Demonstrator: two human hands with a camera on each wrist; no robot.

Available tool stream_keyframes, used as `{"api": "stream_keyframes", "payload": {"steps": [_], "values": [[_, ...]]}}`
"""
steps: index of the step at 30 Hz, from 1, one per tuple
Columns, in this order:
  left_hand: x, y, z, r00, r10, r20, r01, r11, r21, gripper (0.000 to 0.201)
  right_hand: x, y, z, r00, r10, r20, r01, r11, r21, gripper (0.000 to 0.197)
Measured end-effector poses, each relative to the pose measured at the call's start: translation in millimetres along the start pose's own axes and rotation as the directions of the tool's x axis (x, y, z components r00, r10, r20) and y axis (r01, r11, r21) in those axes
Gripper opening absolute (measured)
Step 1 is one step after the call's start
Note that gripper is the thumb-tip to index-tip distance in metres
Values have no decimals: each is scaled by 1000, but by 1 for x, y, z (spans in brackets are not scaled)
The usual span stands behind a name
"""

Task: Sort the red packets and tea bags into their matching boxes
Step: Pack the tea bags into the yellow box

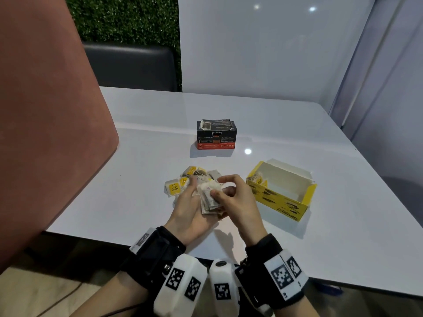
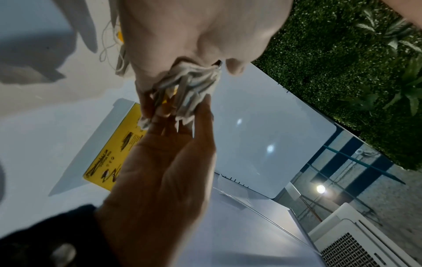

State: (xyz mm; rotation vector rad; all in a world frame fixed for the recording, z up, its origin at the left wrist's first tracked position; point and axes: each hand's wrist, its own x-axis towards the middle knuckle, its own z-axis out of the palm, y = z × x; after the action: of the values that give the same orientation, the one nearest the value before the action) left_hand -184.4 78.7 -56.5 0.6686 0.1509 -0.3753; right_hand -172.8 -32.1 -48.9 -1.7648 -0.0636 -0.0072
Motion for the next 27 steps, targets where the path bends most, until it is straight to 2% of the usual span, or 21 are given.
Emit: {"api": "stream_keyframes", "payload": {"steps": [3, 8, 12, 14, 16, 18, 20, 22, 27], "values": [[-1, -1, 0, 1000, 21, -18, -21, 1000, -6, 71, 2, 2, 4, 1000, -5, -6, 5, 998, -56, 27], [-1, 2, 5, 999, 41, 6, -42, 995, 85, 37, -2, -1, 8, 994, -109, -15, 100, 957, -271, 18], [-2, 1, 4, 997, 41, 60, -47, 994, 100, 32, -6, -12, 4, 966, -258, -3, 228, 859, -459, 12], [-4, 3, 2, 998, 28, 56, -32, 998, 60, 23, -5, -22, -8, 941, -339, -22, 288, 832, -475, 14], [-4, 6, 0, 1000, 12, 24, -12, 999, 30, 28, -4, -27, -23, 928, -367, -63, 297, 831, -470, 13], [-4, 7, -2, 1000, -2, -7, 3, 1000, 10, 38, -2, -26, -35, 937, -343, -60, 263, 811, -523, 12], [-3, 8, -3, 1000, -18, -11, 18, 1000, 3, 42, -1, -19, -40, 974, -228, -7, 182, 795, -578, 19], [-3, 7, -3, 999, -37, 7, 37, 999, 17, 40, -3, -10, -38, 994, -104, 29, 103, 832, -545, 28], [-2, 8, -8, 998, -67, 23, 66, 997, 27, 32, -6, -4, -27, 994, -107, 24, 104, 850, -517, 26]]}}
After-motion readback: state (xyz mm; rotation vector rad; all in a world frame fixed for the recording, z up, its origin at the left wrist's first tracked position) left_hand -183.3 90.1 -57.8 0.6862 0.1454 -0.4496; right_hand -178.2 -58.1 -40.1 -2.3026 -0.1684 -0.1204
